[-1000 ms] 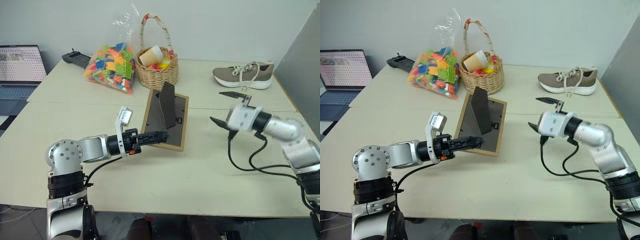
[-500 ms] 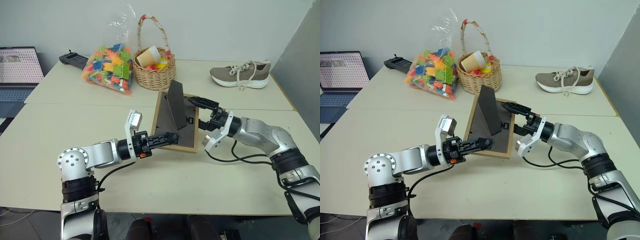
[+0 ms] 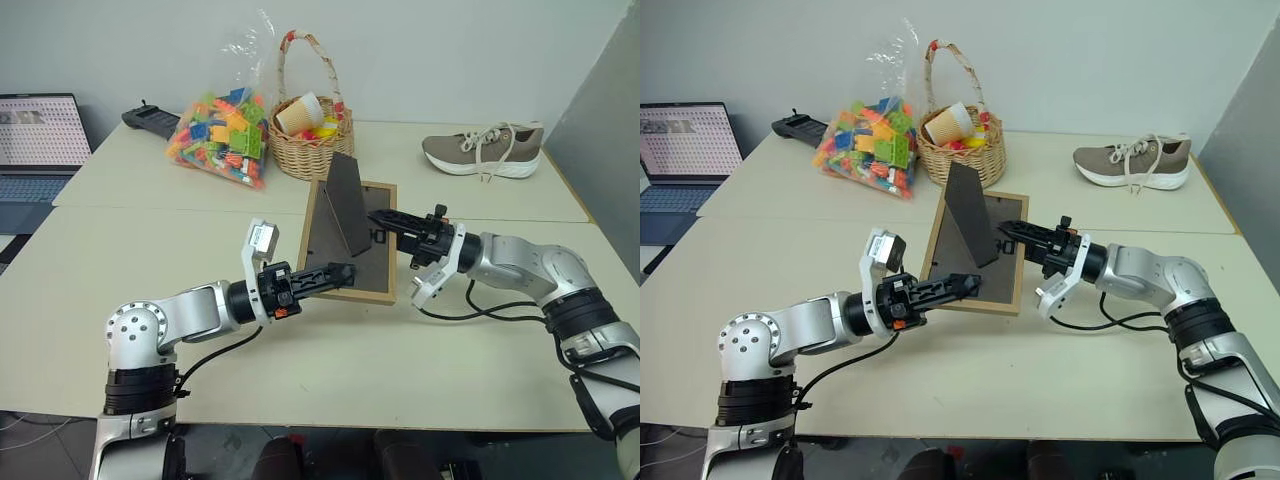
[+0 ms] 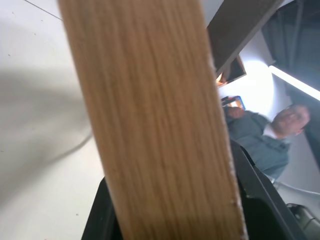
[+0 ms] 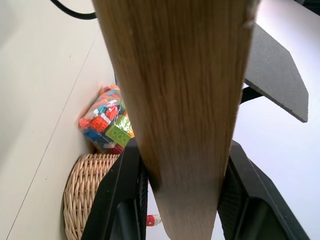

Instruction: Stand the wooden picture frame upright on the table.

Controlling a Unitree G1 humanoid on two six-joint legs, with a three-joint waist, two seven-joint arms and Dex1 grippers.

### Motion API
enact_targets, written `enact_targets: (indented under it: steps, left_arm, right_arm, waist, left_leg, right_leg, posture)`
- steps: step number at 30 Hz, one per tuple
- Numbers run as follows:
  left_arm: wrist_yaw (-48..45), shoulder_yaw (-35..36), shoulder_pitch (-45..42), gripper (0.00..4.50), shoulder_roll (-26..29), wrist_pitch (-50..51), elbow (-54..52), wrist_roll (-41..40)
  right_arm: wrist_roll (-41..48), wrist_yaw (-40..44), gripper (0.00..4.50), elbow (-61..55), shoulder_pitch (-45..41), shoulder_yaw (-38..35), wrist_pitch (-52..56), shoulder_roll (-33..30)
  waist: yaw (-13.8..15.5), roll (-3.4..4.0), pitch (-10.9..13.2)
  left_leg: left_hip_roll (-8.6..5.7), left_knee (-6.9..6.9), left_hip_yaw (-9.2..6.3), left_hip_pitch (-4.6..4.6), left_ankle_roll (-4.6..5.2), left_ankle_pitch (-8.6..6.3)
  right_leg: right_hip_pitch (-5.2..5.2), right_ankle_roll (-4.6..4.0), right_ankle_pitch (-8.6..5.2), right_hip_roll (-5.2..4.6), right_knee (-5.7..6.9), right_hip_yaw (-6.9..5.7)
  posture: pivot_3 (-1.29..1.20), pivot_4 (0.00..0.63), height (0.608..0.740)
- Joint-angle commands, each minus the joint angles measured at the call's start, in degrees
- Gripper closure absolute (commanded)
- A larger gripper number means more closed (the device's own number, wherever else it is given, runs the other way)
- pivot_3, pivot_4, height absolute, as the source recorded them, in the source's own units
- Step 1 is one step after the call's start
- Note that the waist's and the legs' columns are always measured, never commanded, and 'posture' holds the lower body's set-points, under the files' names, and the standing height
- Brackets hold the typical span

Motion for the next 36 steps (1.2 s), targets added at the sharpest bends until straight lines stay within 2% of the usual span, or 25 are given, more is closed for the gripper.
enact_targets:
  steps: [1,5,8,11,13,15,17,19,22,27,29,31,36]
  left_arm:
    - [-0.39,2.36,0.62,1.92,4.77,-2.86,-0.75,-0.50]
    - [-0.31,5.86,2.32,1.14,9.60,-6.12,-0.53,1.43]
    - [-0.01,8.92,4.57,0.51,13.16,-9.35,-4.57,6.29]
    - [-3.08,8.54,8.01,0.00,19.31,-13.32,-12.76,20.56]
    - [-5.49,5.57,10.52,0.00,22.67,-17.93,-17.26,31.24]
    - [-7.73,2.93,12.62,0.00,24.42,-23.53,-21.86,40.76]
    - [-8.96,1.42,14.18,0.00,24.03,-28.34,-24.57,47.30]
    - [-9.32,0.69,15.50,0.00,22.35,-31.44,-24.98,51.50]
    - [-9.90,0.59,16.54,0.00,20.62,-32.67,-25.12,53.83]
    - [-13.64,1.80,19.58,0.00,20.58,-32.31,-26.49,54.74]
    - [-13.88,2.28,19.57,0.00,19.84,-32.24,-25.49,55.11]
    - [-14.85,2.30,19.31,0.00,19.77,-31.90,-24.90,55.31]
    - [-17.50,2.07,18.07,0.00,20.81,-32.28,-20.96,58.49]
  right_arm:
    - [6.01,0.56,3.21,1.17,-2.13,-1.69,-2.27,-1.43]
    - [14.43,6.32,3.21,4.84,-1.79,-1.40,-3.00,-1.27]
    - [30.43,19.69,3.21,6.14,-0.80,0.49,2.12,1.38]
    - [55.39,42.30,3.21,0.15,1.76,2.37,20.03,6.79]
    - [65.68,50.77,3.21,-3.60,2.13,1.08,32.57,10.45]
    - [74.51,58.30,3.21,-6.27,2.07,1.17,49.45,14.10]
    - [80.15,63.46,3.21,-5.91,1.75,0.62,63.16,17.50]
    - [82.48,67.65,3.21,-2.16,0.91,-0.50,72.04,20.03]
    - [82.87,70.28,3.21,1.97,-0.05,-1.90,78.94,21.66]
    - [80.29,71.81,3.21,6.17,-0.11,-4.15,80.98,24.07]
    - [79.60,71.24,2.51,6.15,-0.02,-5.34,81.75,24.75]
    - [78.68,71.14,2.24,5.43,0.43,-5.83,81.78,25.05]
    - [73.78,70.33,0.93,-0.59,4.77,-6.07,78.72,21.38]
  waist:
    - [-0.10,0.00,0.00]
    - [-0.23,0.00,0.00]
    - [-0.42,0.00,0.00]
    - [-1.14,-0.12,0.01]
    - [-1.18,-0.06,0.04]
    - [-1.07,-0.02,0.07]
    - [-0.81,0.02,0.08]
    - [-0.54,0.02,0.08]
    - [0.33,0.03,0.09]
    - [0.47,0.02,0.09]
    - [0.45,0.02,0.09]
    - [0.43,0.02,0.09]
    - [0.49,0.02,0.09]
  left_leg:
    - [0.00,0.00,0.01,0.01,0.00,0.00]
    - [-0.01,-0.03,0.01,0.03,0.01,0.00]
    - [0.01,-0.02,0.01,0.05,0.02,-0.01]
    - [0.05,-0.04,-0.01,0.05,0.03,-0.01]
    - [0.16,-0.09,-0.08,0.11,0.02,-0.01]
    - [0.18,-0.12,-0.13,0.13,0.03,0.00]
    - [0.20,-0.14,-0.10,0.15,0.02,0.00]
    - [0.17,-0.13,-0.10,0.12,0.03,-0.01]
    - [0.08,-0.11,-0.03,0.09,0.25,-0.13]
    - [0.02,-0.09,0.02,0.02,0.30,-0.16]
    - [0.02,-0.12,0.01,0.02,0.30,-0.17]
    - [0.06,-0.12,-0.03,0.02,0.30,-0.17]
    - [0.06,-0.13,-0.04,0.02,0.30,-0.17]
  right_leg:
    - [0.00,0.00,0.00,0.00,0.01,0.01]
    - [0.00,-0.01,0.00,0.04,0.00,0.00]
    - [0.02,-0.01,0.00,0.03,-0.01,0.01]
    - [0.03,-0.01,0.00,0.02,-0.01,0.00]
    - [0.12,-0.03,0.01,0.12,-0.03,-0.03]
    - [0.12,-0.03,0.01,0.03,-0.01,-0.10]
    - [0.12,-0.04,0.01,0.00,0.00,-0.07]
    - [0.10,-0.04,0.01,0.00,-0.03,-0.12]
    - [0.05,-0.04,0.01,0.00,-0.06,-0.09]
    - [0.00,-0.04,0.01,0.02,-0.12,-0.07]
    - [-0.02,-0.04,0.00,0.12,-0.11,-0.09]
    - [-0.03,-0.04,0.01,0.25,-0.09,-0.11]
    - [-0.03,-0.04,0.01,0.33,-0.08,-0.12]
  posture:
    - [0.00,0.150,0.740]
    - [0.00,0.150,0.740]
    - [0.00,0.150,0.740]
    - [0.00,0.150,0.740]
    - [0.00,0.150,0.740]
    - [0.00,0.150,0.740]
    - [0.00,0.150,0.740]
    - [0.00,0.150,0.740]
    - [0.00,0.150,0.740]
    - [0.00,0.150,0.740]
    - [0.00,0.150,0.740]
    - [0.00,0.150,0.740]
    - [0.00,0.150,0.740]
